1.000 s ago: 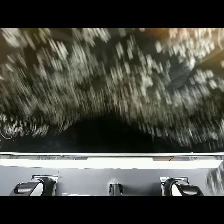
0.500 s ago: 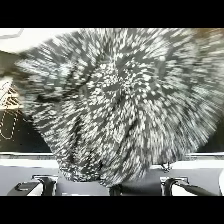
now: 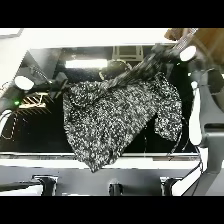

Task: Fold the clothes and pants, and hang the long-sleeved shirts on hangers.

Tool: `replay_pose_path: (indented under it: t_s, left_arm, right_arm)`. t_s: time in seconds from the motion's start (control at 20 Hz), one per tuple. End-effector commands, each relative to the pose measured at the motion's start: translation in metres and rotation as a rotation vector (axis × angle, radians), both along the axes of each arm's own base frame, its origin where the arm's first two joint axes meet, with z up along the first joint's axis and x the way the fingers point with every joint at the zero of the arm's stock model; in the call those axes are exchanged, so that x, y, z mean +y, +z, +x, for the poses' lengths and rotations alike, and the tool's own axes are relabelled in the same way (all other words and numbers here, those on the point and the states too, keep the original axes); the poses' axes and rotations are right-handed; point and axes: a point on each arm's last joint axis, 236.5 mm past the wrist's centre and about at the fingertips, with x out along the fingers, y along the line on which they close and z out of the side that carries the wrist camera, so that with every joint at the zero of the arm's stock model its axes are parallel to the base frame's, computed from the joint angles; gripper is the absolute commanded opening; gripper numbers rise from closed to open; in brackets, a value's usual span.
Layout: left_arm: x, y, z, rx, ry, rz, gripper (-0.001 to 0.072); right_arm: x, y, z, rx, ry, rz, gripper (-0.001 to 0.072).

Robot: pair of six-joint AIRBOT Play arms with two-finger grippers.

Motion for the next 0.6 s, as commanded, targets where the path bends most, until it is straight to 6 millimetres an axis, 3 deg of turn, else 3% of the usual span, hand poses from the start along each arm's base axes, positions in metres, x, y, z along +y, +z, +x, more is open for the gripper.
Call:
replay_pose_path:
  t_s: [0.0,0.05,0.15,0.25,0.35,0.4,0.45,0.55]
  left_arm:
    - [-0.008,-0.058,0.006,0.113,0.023,-0.044,0.0018]
    - [-0.009,-0.06,0.006,0.119,0.025,-0.053,0.0018]
    - [-0.01,-0.057,0.006,0.114,0.026,-0.061,0.0018]
    - [-0.01,-0.05,0.006,0.103,0.026,-0.062,0.0018]
    - [-0.01,-0.046,0.005,0.1,0.021,-0.063,0.0018]
    - [-0.011,-0.046,0.003,0.105,0.017,-0.065,0.0018]
    - [-0.012,-0.047,0.001,0.113,0.011,-0.065,0.0018]
    - [-0.012,-0.048,-0.002,0.127,-0.001,-0.065,0.0019]
  right_arm:
    - [0.012,-0.054,-0.034,0.207,0.112,-0.021,0.0446]
    - [0.003,-0.051,-0.049,0.248,0.14,-0.034,0.0565]
    - [-0.018,-0.032,-0.092,0.312,0.26,-0.102,0.0565]
    - [-0.056,-0.005,-0.142,0.37,0.33,-0.23,0.0567]
    - [-0.097,0.021,-0.182,0.401,0.275,-0.319,0.0568]
    - [-0.107,0.032,-0.197,0.393,0.228,-0.306,0.0568]
    - [-0.112,0.037,-0.217,0.4,0.18,-0.285,0.0568]
    - [-0.094,0.03,-0.258,0.411,0.151,-0.226,0.0582]
